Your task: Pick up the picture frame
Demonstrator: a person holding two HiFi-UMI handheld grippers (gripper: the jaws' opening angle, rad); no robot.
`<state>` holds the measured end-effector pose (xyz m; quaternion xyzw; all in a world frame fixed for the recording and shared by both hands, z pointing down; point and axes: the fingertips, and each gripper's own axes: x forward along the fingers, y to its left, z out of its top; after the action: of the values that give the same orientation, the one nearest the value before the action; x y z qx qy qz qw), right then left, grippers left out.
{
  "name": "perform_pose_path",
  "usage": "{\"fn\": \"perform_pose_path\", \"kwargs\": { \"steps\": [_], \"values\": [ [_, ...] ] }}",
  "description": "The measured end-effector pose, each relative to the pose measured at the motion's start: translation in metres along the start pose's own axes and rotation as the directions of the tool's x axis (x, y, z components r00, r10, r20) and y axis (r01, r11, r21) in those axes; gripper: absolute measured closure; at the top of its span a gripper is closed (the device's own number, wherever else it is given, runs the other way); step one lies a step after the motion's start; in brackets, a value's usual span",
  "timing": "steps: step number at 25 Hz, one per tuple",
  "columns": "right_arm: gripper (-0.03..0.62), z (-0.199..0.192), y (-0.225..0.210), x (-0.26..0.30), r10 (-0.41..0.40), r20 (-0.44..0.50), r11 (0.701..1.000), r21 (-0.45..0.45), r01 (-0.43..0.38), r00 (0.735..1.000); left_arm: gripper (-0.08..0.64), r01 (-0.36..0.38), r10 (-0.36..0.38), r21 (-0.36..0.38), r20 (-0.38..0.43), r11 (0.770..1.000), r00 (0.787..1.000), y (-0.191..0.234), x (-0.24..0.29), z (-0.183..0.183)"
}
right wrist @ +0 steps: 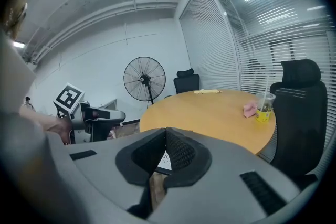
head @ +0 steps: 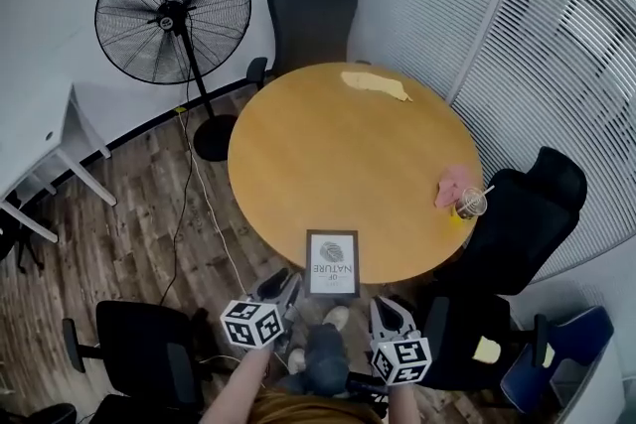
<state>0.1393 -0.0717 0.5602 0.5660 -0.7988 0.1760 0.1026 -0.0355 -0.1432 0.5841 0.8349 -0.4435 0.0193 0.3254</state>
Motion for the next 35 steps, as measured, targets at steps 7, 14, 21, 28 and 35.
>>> {"fn": "perform_pose_path", "kwargs": {
  "steps": [7, 14, 21, 28, 35],
  "values": [
    [0.580, -0.019, -0.011, 0.011, 0.002, -0.073, 1.000, -0.003, -0.002, 0.997, 0.422, -0.038, 0.034, -0.042, -0.085, 0.998, 0.996, 0.019, 0.017, -0.029],
    [0.580, -0.027, -0.025, 0.031, 0.014, -0.122, 1.000, -0.015, -0.016, 0.992, 0.414, -0.059, 0.048, -0.063, -0.157, 0.996, 0.986, 0.030, 0.040, -0.051],
    [0.580, -0.038, -0.042, 0.051, 0.023, -0.171, 1.000, -0.006, -0.024, 0.985, 0.397, -0.073, 0.043, -0.100, -0.280, 0.992, 0.959, 0.044, 0.061, -0.087],
    [0.580, -0.049, -0.047, 0.069, 0.044, -0.225, 0.999, -0.001, -0.045, 0.973, 0.366, -0.111, 0.049, -0.149, -0.372, 0.982, 0.927, 0.061, 0.073, -0.113],
    [0.580, -0.057, -0.056, 0.086, 0.058, -0.264, 0.998, 0.016, -0.056, 0.963, 0.339, -0.105, -0.003, -0.222, -0.440, 0.969, 0.898, 0.064, 0.086, -0.133]
  ]
}}
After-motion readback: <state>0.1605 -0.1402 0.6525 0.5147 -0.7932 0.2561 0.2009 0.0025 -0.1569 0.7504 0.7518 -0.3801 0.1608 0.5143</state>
